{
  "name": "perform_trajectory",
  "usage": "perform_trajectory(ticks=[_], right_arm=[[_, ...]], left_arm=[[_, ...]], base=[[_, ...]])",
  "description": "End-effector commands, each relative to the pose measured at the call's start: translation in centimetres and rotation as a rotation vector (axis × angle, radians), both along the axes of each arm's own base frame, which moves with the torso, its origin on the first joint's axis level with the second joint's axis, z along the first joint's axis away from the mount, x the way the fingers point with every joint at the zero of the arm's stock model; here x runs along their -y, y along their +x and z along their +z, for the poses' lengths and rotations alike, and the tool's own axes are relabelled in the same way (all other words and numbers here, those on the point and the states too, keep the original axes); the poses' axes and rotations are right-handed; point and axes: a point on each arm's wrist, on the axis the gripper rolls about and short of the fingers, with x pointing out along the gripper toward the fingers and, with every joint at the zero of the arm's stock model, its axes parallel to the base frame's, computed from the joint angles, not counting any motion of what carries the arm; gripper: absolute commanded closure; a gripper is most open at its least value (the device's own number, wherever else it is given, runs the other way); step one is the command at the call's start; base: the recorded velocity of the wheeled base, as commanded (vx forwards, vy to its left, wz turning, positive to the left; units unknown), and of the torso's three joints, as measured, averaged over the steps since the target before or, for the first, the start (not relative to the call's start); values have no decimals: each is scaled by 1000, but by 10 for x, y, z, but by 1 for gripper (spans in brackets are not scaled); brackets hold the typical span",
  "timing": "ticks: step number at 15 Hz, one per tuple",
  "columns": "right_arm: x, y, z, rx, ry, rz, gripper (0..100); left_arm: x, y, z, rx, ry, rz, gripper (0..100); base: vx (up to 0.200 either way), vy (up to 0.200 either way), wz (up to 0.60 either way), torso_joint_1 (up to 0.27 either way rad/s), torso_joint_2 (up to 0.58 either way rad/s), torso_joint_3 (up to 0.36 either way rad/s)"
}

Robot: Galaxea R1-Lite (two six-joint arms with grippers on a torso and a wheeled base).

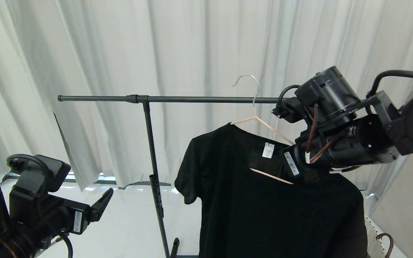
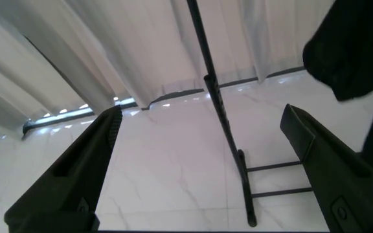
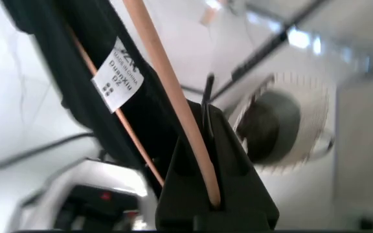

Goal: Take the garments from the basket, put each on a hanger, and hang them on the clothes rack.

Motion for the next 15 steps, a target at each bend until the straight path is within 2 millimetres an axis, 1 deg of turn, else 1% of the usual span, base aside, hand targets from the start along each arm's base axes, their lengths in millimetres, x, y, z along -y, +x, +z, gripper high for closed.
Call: perform_trajectory(ticks=[1,4,6,8,12,13,15], right_arm=[[-22,21,-11,-44,-7,-123,100],[-29,29,-16,-88,14,-297,100],[-30,33,-20,-80,16,-363,100],[-26,38,-20,-58,1,-394,100],[-11,50,-17,-35,-22,-438,100],[-7,53,-16,-32,-32,-438,100],[-6,53,-15,-30,-42,-428,100]], left_arm=[[0,0,0,1,-1,-3,0],[1,0,-1,-2,1,-3,0],[1,0,-1,-2,2,-4,0],[2,-1,-1,-2,0,-16,0],[4,-1,-1,-4,1,-25,0],[4,-1,-1,-4,1,-26,0],[4,-1,-1,-4,1,-26,0]], base=[[0,0,0,0,0,0],[0,0,0,0,0,0],[0,0,0,0,0,0],[0,0,0,0,0,0],[0,0,0,0,0,0],[200,0,0,2,2,2],[200,0,0,-2,2,5]])
